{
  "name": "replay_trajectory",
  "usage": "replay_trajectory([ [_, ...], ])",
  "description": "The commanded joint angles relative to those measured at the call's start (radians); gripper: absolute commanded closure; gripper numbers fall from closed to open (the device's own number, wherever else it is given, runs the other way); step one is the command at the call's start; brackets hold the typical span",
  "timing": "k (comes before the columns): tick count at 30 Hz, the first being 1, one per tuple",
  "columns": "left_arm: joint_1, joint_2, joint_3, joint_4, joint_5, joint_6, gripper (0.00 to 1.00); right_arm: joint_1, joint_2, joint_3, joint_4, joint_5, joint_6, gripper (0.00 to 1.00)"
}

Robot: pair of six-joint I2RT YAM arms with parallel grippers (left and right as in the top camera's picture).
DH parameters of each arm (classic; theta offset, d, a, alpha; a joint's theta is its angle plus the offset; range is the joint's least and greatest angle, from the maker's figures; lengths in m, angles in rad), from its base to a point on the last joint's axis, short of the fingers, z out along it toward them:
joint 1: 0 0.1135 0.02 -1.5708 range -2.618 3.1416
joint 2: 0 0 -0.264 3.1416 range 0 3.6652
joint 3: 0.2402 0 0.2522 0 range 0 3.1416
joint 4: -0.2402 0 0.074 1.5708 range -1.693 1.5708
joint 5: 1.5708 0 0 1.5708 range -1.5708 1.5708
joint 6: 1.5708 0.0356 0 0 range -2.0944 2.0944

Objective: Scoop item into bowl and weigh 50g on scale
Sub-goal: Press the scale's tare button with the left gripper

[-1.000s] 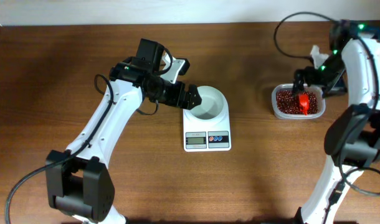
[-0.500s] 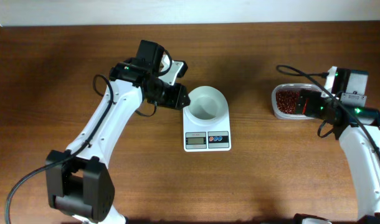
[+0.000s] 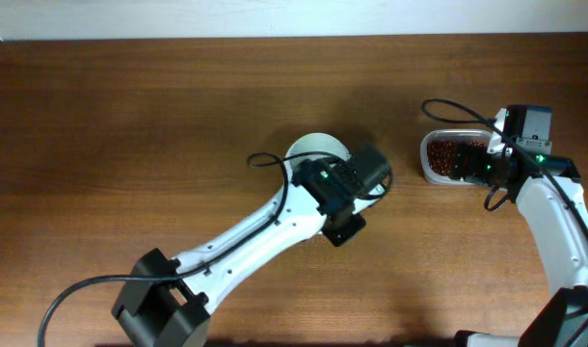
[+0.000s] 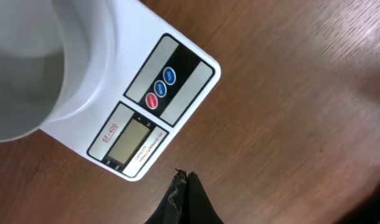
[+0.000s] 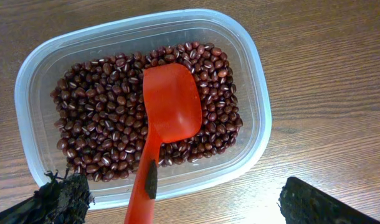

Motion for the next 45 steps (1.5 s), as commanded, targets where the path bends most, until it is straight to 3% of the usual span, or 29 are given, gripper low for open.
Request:
replay_trajectory([
  [1, -0.019, -0.017, -0.051, 0.024, -0.072, 0.050, 1.00, 0.006, 0.011, -0.002, 0.003, 0.012, 0.008, 0.01],
  [5, -0.020, -0.016, -0.200, 0.169, -0.126, 0.068, 1.00, 0.006, 0.011, -0.003, 0.003, 0.012, 0.008, 0.01],
  [7, -0.020, -0.016, -0.210, 0.167, -0.167, 0.076, 1.00, 0.006, 0.011, -0.003, 0.003, 0.012, 0.008, 0.01],
  [9, -0.023, -0.011, -0.285, 0.279, -0.156, 0.249, 1.00, 0.006, 0.011, -0.002, 0.003, 0.012, 0.008, 0.01],
  [12, -0.031, 0.025, -0.327, 0.354, -0.201, 0.338, 1.00, 0.005, 0.011, -0.002, 0.003, 0.012, 0.008, 0.01],
  [17, -0.034, 0.117, -0.327, 0.484, -0.372, 0.337, 1.00, 0.006, 0.011, -0.002, 0.003, 0.012, 0.008, 0.01],
  [21, -0.034, 0.143, -0.327, 0.563, -0.384, 0.338, 1.00, 0.006, 0.011, -0.002, 0.003, 0.012, 0.008, 0.01],
  [26, -0.041, 0.144, -0.328, 0.573, -0.310, 0.337, 1.00, 0.005, 0.011, -0.002, 0.003, 0.012, 0.008, 0.01],
  [45, -0.042, 0.185, -0.330, 0.577, -0.320, 0.337, 1.00, 0.006, 0.011, -0.002, 0.003, 0.012, 0.008, 0.01],
])
